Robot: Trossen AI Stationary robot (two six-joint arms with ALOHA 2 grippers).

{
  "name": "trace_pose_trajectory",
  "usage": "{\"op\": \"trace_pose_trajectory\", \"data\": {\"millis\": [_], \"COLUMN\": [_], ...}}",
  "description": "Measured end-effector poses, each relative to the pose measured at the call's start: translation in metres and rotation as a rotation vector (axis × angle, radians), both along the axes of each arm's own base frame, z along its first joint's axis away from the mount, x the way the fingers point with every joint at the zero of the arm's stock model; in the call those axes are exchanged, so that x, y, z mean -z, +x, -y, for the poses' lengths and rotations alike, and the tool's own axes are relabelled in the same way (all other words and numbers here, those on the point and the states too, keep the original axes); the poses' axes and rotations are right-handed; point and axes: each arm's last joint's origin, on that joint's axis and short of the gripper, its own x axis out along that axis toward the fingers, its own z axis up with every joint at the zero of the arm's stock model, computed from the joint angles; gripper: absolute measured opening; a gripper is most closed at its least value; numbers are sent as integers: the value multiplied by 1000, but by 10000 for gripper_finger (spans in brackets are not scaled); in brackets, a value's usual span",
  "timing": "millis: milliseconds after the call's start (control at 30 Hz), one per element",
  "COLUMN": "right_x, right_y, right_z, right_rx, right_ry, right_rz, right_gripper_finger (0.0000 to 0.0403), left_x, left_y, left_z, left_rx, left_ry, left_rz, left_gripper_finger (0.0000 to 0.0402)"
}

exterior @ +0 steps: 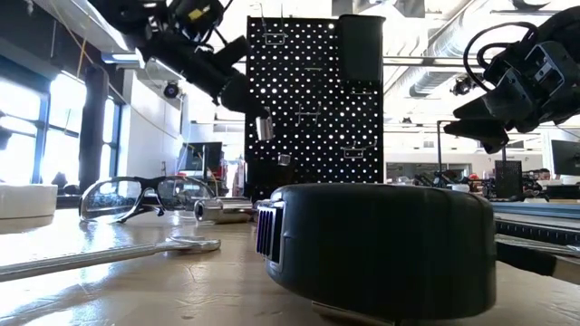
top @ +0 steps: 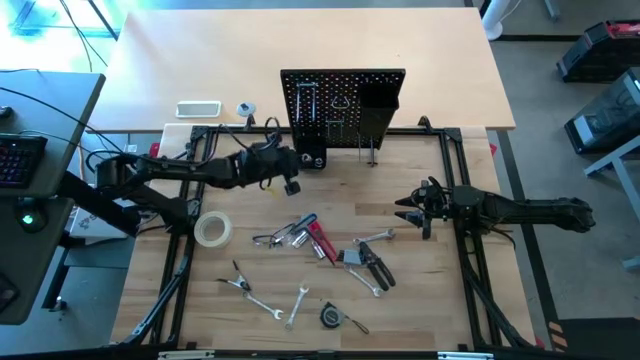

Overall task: Hang tools onto peg board
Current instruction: Put the bottom socket into the bottom black bin on the peg board

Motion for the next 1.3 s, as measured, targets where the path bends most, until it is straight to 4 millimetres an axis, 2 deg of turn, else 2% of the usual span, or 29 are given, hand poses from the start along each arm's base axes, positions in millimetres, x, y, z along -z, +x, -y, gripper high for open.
{"op": "trace_pose_trajectory", "data": {"millis": [267, 600, 867, 1300], "right_x": [0, 0, 0, 0], "right_y": [0, 0, 0, 0], "right_z": [0, 0, 0, 1], "right_rx": [10, 8, 8, 33], "right_ry": [-15, 2, -20, -30], "right_rz": [1, 1, -1, 1], "right_gripper_finger": [185, 185, 185, 185], "left_x": [11, 32, 38, 35], "left_y": [2, 14, 12, 12], "left_z": [-18, -44, -53, -58], "left_rx": [-5, -41, -22, -13], "left_ry": [21, -1, -55, -83], "left_rz": [-25, 62, 76, 68], "left_gripper_finger": [81, 81, 81, 81]}}
